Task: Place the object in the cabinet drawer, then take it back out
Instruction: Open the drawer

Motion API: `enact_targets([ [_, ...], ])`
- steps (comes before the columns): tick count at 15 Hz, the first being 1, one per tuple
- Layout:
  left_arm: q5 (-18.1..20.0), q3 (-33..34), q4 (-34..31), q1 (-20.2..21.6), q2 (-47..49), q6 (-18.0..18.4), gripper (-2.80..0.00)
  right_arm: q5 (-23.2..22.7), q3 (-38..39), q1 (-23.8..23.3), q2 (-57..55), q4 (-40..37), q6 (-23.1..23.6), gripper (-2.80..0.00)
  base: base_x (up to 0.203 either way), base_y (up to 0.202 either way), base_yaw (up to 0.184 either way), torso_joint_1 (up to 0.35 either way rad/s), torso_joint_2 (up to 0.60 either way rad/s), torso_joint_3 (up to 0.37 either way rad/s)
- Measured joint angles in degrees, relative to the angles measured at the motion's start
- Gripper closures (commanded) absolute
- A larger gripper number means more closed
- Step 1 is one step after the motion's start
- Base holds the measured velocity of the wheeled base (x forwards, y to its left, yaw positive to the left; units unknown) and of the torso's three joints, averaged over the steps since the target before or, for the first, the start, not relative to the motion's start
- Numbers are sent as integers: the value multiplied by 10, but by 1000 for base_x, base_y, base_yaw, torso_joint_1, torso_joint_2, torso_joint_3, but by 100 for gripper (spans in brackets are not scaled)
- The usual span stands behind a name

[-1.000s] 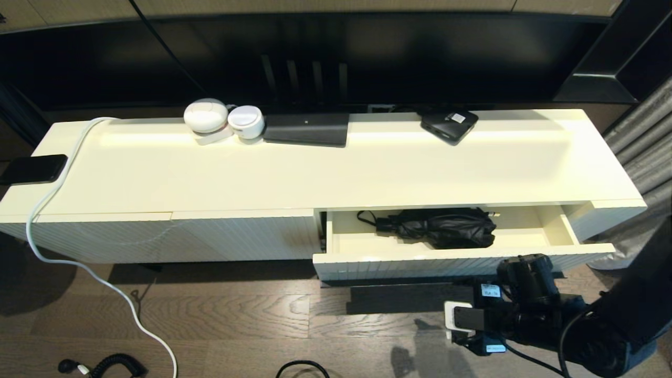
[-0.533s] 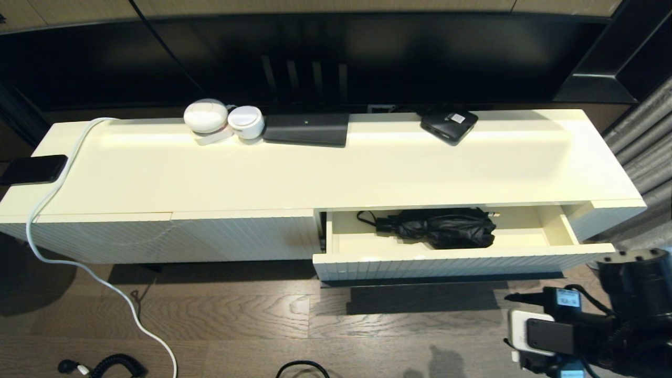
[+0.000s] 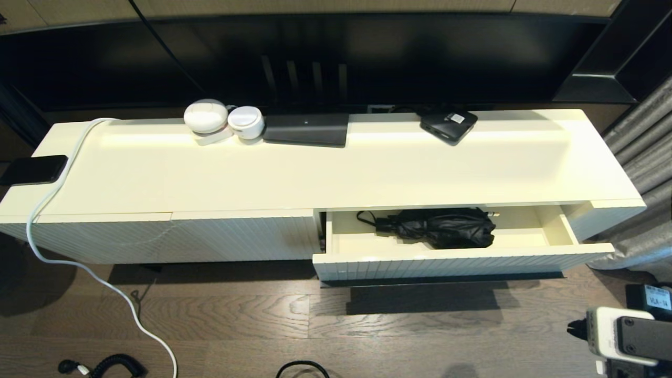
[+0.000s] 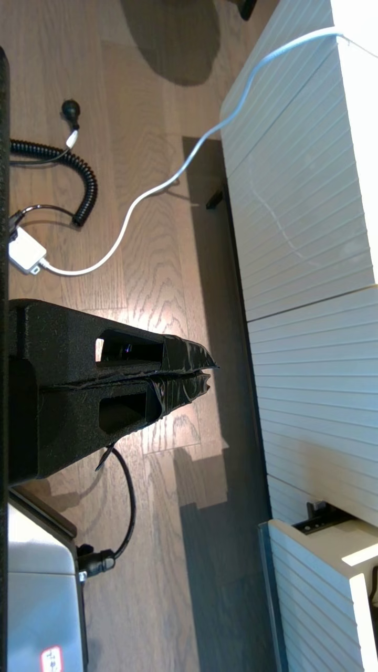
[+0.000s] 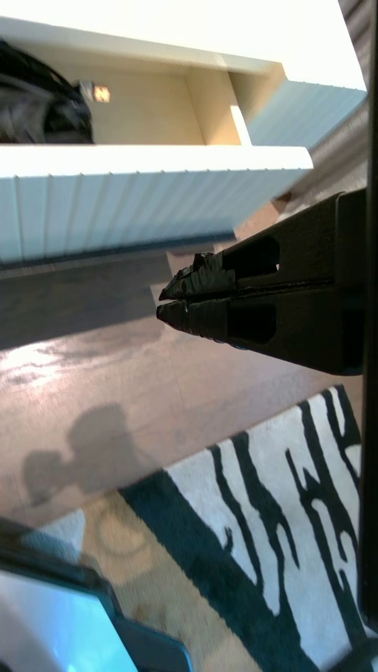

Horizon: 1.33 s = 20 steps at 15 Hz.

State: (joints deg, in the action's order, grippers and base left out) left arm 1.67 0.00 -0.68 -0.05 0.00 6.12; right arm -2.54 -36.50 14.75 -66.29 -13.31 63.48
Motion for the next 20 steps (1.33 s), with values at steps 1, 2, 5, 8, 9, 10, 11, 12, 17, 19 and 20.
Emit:
enact_targets([
  [1,0,0,0,0,0,0,0,0,-23,-1,-24,1,0,0,0,0,0,0,0,0],
  [2,0,0,0,0,0,0,0,0,-49,0,-53,1,0,0,0,0,0,0,0,0],
  [5,0,0,0,0,0,0,0,2,-128,10,-149,15,1,0,0,0,0,0,0,0],
  [8,0,0,0,0,0,0,0,6,-190,22,-250,66,4,0,0,0,0,0,0,0],
  [9,0,0,0,0,0,0,0,12,-207,24,-277,81,12,0,0,0,0,0,0,0],
  [10,0,0,0,0,0,0,0,21,-226,24,-302,97,27,0,0,0,0,0,0,0],
  [11,0,0,0,0,0,0,0,25,-239,23,-322,114,38,0,0,0,0,0,0,0],
  [12,0,0,0,0,0,0,0,25,-249,22,-336,125,44,0,0,0,0,0,0,0],
  [17,0,0,0,0,0,0,0,21,-300,9,-390,158,93,0,0,0,0,0,0,0],
  [19,0,0,0,0,0,0,0,19,-307,5,-401,178,118,0,0,0,0,0,0,0],
  [20,0,0,0,0,0,0,0,19,-310,4,-406,188,133,0,0,0,0,0,0,0],
])
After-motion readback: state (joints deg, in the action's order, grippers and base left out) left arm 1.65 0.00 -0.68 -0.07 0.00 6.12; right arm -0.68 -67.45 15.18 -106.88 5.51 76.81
